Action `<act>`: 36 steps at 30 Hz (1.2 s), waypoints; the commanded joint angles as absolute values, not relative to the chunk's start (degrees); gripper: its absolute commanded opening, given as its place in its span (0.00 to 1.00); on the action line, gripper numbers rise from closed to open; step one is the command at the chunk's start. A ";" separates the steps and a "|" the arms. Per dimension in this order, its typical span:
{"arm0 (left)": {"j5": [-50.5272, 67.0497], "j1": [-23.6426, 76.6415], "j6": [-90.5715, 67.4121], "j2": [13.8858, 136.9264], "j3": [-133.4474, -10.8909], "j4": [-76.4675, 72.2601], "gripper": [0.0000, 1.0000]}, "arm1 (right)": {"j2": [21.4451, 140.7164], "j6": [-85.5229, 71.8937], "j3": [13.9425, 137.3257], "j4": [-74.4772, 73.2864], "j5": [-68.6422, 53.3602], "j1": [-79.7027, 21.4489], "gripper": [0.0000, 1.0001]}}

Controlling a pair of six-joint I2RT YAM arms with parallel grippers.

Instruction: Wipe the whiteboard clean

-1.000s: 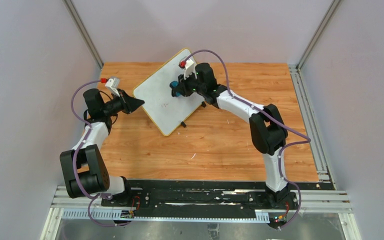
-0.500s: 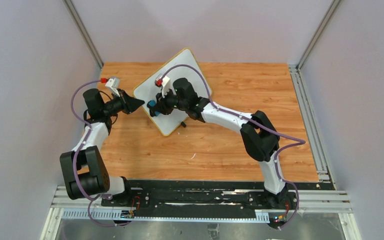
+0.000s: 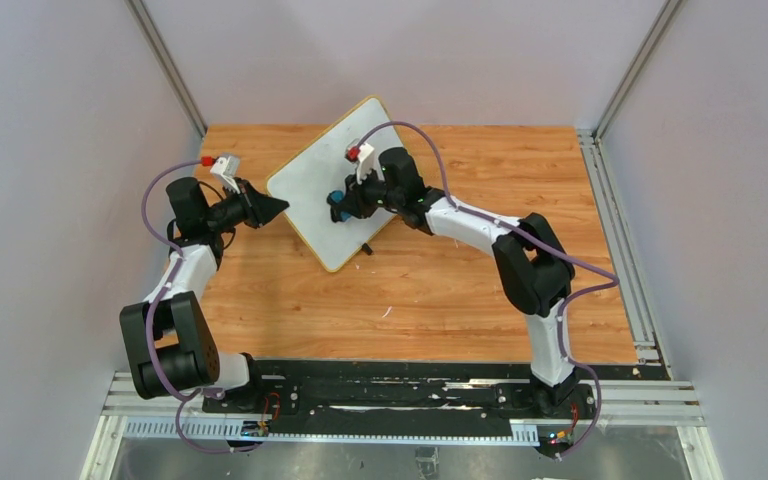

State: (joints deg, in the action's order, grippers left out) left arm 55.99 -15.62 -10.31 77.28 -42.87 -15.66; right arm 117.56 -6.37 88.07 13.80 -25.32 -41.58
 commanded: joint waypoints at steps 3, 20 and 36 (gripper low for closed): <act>55.02 -15.38 -4.04 76.53 -43.02 -12.72 0.00 | 115.88 -4.75 84.93 14.14 -18.54 -36.08 0.01; 54.69 -15.35 -3.82 76.47 -43.01 -12.51 0.00 | 116.69 -5.59 90.16 13.02 -21.88 -41.83 0.01; 53.72 -15.41 -1.78 76.46 -43.32 -10.11 0.00 | 110.72 -2.75 90.12 2.91 -14.78 -37.55 0.01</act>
